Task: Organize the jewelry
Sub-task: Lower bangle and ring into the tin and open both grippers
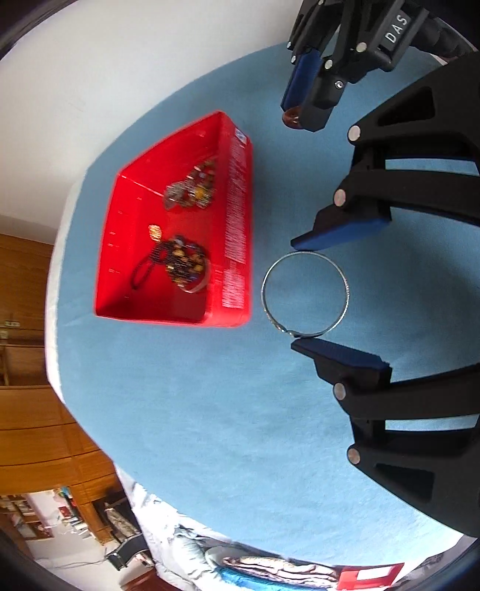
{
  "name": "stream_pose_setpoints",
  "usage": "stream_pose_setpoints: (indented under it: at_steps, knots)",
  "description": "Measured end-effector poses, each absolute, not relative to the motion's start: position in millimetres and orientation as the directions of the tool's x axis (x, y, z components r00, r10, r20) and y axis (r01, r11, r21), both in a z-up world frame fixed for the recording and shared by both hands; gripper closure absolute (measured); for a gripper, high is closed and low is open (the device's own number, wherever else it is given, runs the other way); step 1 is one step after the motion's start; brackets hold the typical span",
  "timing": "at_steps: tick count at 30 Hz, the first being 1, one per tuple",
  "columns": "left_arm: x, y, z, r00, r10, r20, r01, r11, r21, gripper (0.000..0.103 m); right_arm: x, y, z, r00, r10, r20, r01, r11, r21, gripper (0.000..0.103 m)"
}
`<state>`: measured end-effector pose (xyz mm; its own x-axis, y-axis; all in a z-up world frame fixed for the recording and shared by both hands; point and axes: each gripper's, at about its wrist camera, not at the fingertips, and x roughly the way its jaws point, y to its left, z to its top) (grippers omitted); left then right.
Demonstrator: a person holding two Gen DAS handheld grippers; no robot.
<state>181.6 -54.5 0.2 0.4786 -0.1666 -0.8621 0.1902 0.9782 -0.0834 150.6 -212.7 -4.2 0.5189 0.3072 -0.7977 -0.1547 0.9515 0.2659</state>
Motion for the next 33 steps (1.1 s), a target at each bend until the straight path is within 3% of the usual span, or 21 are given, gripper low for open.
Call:
stream_pose_setpoints:
  at_steps: [13,23,30,33]
  knots:
    - [264.2,-104.7,25.7,0.507,-0.234,-0.829,0.225,0.965,-0.134,0.055,221.2,-257.2,29.2,0.583,0.239,-0.777,-0.040,0.963,0.266,0.073]
    - [333.5,-136.6,-14.4,0.411,-0.295,-0.863,0.252,0.946,-0.203,0.055,303.6,-278.9,-10.2,0.522,0.225,-0.823,0.030,0.959,0.282,0.073]
    - [360.6,-148.8,-38.2,0.373,-0.254,-0.892,0.230,0.957,-0.177,0.054,341.9,-292.3,-36.9,0.501,0.203,-0.841,0.068,0.960,0.272,0.073]
    - [362.9,-150.6,-40.2,0.380,-0.250,-0.891,0.225,0.959,-0.173,0.045,348.9,-296.8,-40.6,0.531,0.186,-0.827,0.072,0.962,0.263,0.065]
